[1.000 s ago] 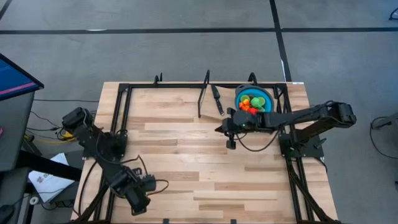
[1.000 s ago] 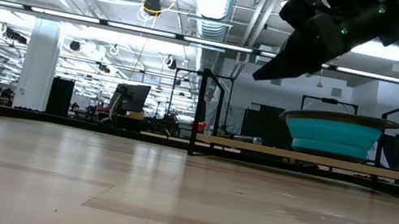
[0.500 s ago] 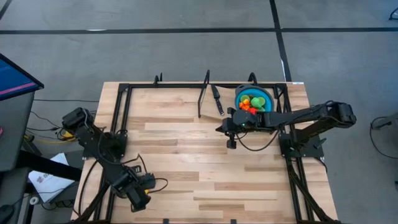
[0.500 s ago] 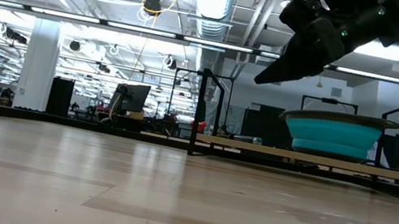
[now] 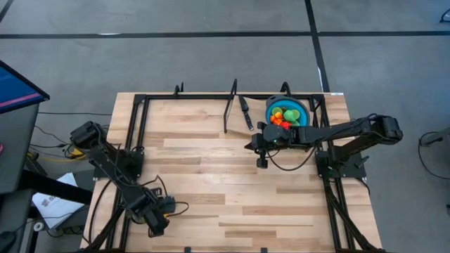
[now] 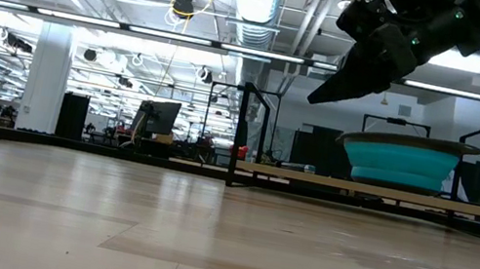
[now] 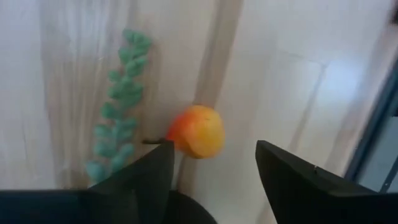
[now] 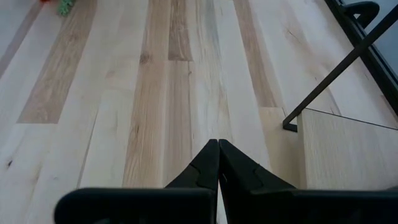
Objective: Pick & Place Fruit
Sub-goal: Put the orange pear into the blue colander
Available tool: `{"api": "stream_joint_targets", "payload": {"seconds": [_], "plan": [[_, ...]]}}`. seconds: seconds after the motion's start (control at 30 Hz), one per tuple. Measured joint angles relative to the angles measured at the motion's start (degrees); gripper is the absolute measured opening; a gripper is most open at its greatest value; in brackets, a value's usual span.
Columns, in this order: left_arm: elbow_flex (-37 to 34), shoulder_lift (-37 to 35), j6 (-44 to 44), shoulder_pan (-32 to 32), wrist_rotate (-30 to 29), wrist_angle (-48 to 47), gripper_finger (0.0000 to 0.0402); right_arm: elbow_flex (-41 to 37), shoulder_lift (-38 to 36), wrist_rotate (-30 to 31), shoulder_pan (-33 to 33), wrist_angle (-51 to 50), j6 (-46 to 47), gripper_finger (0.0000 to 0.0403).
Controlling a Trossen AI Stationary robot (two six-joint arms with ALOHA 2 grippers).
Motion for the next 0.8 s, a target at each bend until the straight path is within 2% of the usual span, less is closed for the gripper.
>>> {"api": "stream_joint_targets", "payload": {"seconds": [0.17,0.33,0.6,0.8], "plan": [[-2.65,0.0,-0.13,0.28,-0.4,1.97,0.0203,0.0,0.0,0.01,0.0,0.02,0.0,0.0],[-4.56,-0.02,-0.2,0.26,-3.59,4.87,0.0192,0.0,0.0,0.02,0.0,0.02,0.0,0.0],[-7.93,-0.08,-0.24,0.28,-2.98,10.9,0.0175,0.0,0.0,0.05,0.03,0.02,-0.01,0.0],[-8.33,-0.17,-0.24,0.33,-1.85,11.43,0.0137,0.0,0.0,0.09,0.02,0.02,-1.28,0.0]]}}
